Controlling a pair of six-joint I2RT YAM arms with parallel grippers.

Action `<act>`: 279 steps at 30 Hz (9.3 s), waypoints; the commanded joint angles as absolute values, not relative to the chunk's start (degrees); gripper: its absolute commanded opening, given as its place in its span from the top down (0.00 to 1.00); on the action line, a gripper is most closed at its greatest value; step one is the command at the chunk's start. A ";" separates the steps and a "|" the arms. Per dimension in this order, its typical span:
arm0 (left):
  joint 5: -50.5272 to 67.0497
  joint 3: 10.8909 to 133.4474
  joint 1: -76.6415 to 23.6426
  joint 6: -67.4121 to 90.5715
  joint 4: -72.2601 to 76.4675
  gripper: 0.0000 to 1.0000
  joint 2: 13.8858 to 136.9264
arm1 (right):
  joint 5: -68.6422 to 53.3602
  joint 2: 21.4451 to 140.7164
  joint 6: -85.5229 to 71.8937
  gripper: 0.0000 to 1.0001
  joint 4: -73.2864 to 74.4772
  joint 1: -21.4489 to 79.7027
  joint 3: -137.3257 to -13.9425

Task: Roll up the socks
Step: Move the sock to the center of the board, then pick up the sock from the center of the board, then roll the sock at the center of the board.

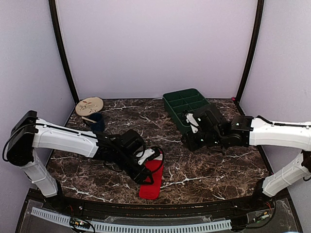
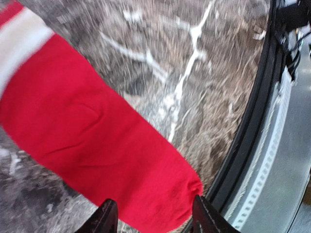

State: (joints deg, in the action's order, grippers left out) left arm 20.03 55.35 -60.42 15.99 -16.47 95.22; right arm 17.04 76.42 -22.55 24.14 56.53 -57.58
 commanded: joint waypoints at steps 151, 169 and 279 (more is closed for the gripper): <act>4.95 24.24 -71.26 2.38 18.55 0.25 70.73 | -48.43 112.80 -8.05 1.00 27.17 59.18 -68.44; -2.36 28.37 -76.78 -8.85 20.05 0.38 78.20 | -50.28 114.76 -6.09 1.00 31.47 58.18 -71.07; 11.32 40.88 -74.60 -4.22 -0.23 0.97 90.32 | -14.64 91.81 -20.06 0.63 9.58 63.68 -46.34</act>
